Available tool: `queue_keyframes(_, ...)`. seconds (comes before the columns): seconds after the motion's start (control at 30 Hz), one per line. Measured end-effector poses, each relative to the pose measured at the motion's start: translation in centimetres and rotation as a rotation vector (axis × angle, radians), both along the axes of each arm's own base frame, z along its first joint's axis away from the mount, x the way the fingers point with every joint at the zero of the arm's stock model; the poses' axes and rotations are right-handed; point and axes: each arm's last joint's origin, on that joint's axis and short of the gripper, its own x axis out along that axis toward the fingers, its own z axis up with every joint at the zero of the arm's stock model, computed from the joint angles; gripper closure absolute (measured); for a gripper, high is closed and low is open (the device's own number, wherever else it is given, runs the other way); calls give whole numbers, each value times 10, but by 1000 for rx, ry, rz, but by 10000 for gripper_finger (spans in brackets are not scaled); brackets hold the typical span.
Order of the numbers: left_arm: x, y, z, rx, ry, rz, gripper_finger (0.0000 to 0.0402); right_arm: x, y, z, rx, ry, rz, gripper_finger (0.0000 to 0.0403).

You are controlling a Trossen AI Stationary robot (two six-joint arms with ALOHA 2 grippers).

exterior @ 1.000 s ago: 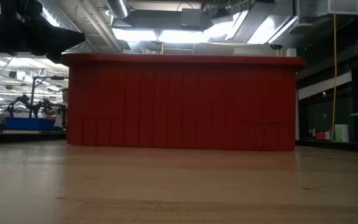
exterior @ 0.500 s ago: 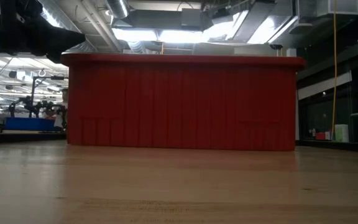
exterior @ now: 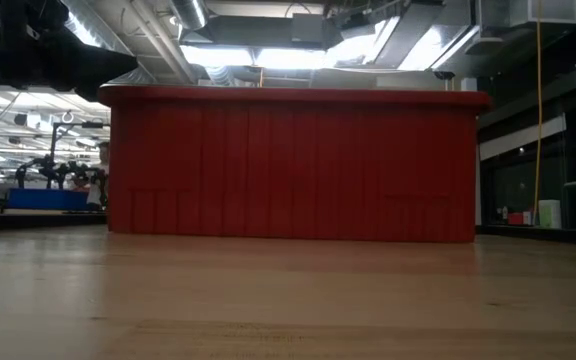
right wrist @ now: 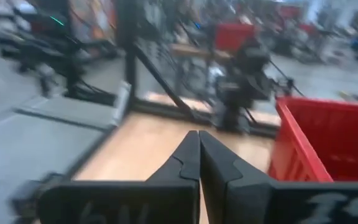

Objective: Pick and place slides into bin
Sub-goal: Return to Home Position

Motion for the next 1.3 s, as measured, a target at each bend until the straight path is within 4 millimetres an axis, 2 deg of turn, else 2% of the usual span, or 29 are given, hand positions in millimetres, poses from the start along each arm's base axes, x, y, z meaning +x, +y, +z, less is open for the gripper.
queue_keyframes(0.17,0,0,0,1,1,0,400,-42,-13,-11,56,-65,60,382)
queue_keyframes(0.3,0,0,0,1,1,1,400,-59,-22,-13,65,-169,37,363)
queue_keyframes(0.53,0,0,0,1,1,0,400,-70,-32,-27,58,-184,-49,354)
queue_keyframes(0.83,0,0,0,1,1,1,400,-89,-44,-62,40,-226,-97,353)
queue_keyframes(1.03,0,0,0,1,2,1,400,-109,-52,-76,63,-342,9,353)
queue_keyframes(1.3,0,0,0,1,2,1,400,-117,-55,-94,124,-369,26,353)
